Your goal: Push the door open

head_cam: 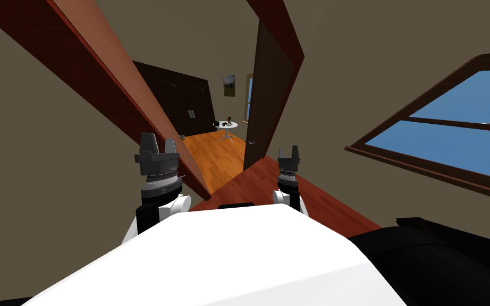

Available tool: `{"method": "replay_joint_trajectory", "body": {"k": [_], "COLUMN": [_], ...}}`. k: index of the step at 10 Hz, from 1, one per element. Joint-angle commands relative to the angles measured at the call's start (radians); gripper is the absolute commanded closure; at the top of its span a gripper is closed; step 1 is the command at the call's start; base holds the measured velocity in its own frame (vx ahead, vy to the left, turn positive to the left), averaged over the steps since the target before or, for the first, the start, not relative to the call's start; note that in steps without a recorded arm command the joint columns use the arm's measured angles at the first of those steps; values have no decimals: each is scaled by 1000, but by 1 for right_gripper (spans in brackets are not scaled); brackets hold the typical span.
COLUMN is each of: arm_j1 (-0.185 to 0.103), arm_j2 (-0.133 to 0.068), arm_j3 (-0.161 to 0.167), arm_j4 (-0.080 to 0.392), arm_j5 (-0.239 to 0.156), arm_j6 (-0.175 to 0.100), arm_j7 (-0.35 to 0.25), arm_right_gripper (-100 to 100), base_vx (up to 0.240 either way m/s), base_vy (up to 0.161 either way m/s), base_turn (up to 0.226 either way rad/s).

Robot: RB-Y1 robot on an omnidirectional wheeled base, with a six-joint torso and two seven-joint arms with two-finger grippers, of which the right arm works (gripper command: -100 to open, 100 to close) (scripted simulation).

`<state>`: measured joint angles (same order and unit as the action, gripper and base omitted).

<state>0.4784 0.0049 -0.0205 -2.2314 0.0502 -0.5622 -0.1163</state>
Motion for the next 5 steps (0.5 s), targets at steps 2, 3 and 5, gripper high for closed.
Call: {"method": "replay_joint_trajectory", "body": {"k": [2,3,5], "arm_j1": [-21,-27,-41], "arm_j2": [-11,-14,-20], "arm_j3": [5,6,9], "arm_j4": [50,66,100], "arm_j5": [7,9,13], "arm_j6": [-9,-12,-19], "arm_j7": [-5,-7,-11], "arm_right_gripper": [-100,-100,-100], "base_vx": [53,64,63], "base_vy": [-36,-49,-39], "base_turn": [36,30,20]}}
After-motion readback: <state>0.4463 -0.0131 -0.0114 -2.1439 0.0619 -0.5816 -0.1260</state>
